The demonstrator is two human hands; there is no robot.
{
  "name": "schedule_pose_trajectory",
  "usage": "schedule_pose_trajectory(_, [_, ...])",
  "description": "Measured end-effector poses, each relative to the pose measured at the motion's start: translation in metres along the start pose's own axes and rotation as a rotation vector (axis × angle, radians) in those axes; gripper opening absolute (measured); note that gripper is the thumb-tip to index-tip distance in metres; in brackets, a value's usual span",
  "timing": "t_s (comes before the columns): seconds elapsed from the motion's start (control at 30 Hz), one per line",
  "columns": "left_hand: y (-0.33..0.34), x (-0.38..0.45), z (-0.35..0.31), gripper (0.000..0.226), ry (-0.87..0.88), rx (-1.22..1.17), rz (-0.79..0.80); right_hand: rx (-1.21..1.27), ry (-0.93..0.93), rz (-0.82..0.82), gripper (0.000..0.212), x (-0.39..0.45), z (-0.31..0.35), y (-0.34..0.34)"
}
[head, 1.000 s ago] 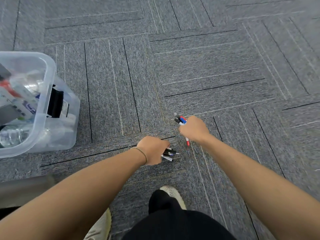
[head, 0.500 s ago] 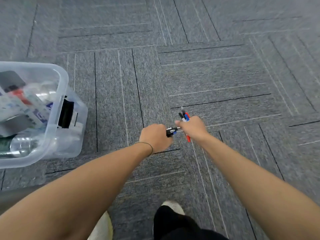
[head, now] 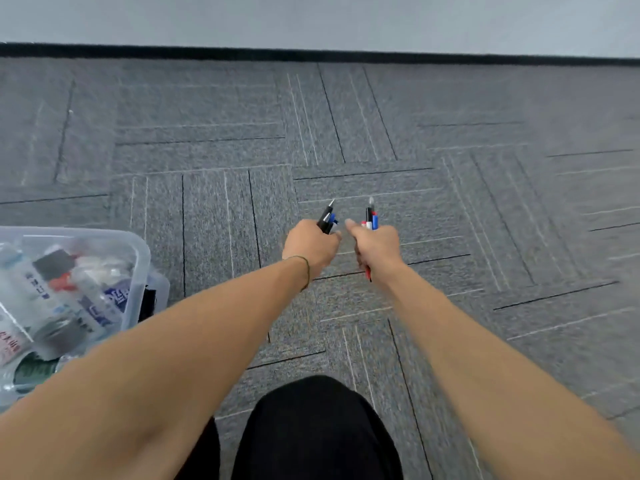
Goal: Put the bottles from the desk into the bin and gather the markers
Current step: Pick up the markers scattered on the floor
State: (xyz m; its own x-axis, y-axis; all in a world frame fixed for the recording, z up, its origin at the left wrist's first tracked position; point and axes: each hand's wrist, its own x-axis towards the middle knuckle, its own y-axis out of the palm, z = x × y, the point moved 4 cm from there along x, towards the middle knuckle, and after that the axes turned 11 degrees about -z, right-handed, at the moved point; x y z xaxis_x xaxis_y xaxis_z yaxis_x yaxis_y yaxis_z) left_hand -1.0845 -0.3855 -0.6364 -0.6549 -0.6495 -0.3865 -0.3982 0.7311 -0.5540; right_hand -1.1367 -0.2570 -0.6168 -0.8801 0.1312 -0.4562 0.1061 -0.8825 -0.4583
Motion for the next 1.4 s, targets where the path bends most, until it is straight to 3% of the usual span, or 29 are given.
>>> schedule_pose_trajectory(0.2, [-0.068,-0.067,-0.124,0.019,-0.063,-0.109,0.032,0.035,0.06,-0.03,0.032,-0.066,0.11,-0.085])
schedule_pose_trajectory(0.4, [-0.19,-0.145,-0.229,0.025,-0.188,-0.257,-0.023,0.099,0.104,0.073,0.037,-0.17,0.247,-0.144])
schedule_pose_trajectory(0.7, [-0.388,-0.248,-0.3,0.035,-0.319,-0.393,-0.25,-0.001,-0.019,0.346,0.032,-0.337,0.407,-0.151])
schedule_pose_trajectory(1.03, [-0.587,-0.357,-0.245,0.034,-0.501,-0.555,-0.615,-0.215,-0.227,0.688,0.032,-0.537,0.492,-0.073])
schedule_pose_trajectory(1.27, [-0.699,-0.449,-0.159,0.037,-0.62,-0.664,-0.857,-0.304,-0.315,0.919,0.034,-0.683,0.487,-0.008])
schedule_pose_trajectory(1.4, [-0.748,-0.498,-0.105,0.025,-0.655,-0.74,-0.901,-0.364,-0.349,1.021,0.04,-0.766,0.467,0.03])
